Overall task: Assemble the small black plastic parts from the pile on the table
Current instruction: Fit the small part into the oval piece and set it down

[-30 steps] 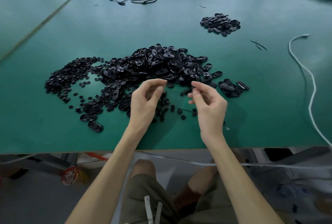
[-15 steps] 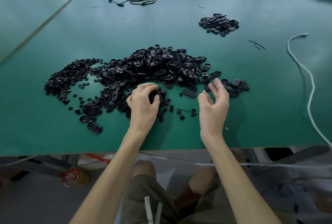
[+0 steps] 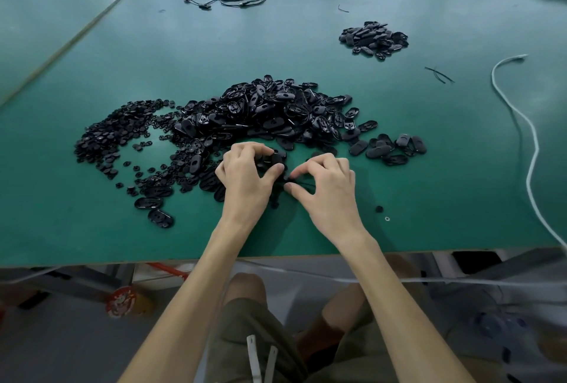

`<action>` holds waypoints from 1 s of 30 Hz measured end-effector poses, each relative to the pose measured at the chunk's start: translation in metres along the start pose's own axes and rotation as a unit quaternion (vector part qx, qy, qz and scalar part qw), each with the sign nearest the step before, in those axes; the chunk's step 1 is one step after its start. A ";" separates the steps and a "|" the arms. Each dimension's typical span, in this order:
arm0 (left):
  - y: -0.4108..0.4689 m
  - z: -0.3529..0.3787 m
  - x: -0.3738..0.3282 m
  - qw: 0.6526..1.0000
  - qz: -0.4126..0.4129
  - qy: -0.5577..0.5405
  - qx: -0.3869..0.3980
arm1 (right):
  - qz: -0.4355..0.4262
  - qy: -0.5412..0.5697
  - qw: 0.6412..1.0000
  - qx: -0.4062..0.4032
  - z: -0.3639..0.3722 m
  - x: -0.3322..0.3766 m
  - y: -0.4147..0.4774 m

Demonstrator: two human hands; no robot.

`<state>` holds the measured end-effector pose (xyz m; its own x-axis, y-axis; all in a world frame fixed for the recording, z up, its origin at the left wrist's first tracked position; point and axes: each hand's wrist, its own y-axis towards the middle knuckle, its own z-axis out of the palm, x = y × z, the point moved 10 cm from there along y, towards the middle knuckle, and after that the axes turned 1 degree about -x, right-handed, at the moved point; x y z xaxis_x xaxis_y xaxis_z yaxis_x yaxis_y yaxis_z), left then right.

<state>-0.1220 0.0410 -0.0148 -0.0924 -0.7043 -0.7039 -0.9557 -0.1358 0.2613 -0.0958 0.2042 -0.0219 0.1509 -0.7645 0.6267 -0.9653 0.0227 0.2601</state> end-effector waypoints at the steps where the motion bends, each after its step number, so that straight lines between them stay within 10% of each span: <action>1: 0.000 -0.001 0.000 1.000 0.000 -0.012 -0.005 | 0.001 0.002 1.000 -0.002 0.000 0.000 0.000; 30: -0.002 -0.001 -0.006 0.954 0.018 -0.298 0.029 | 0.056 0.289 0.952 -0.082 -0.024 -0.011 0.000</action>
<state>-0.1189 0.0452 -0.0104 -0.2506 -0.1846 -0.9503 -0.9613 -0.0686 0.2668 -0.0925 0.2280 -0.0116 0.1871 -0.2707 0.9443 -0.9433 0.2188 0.2496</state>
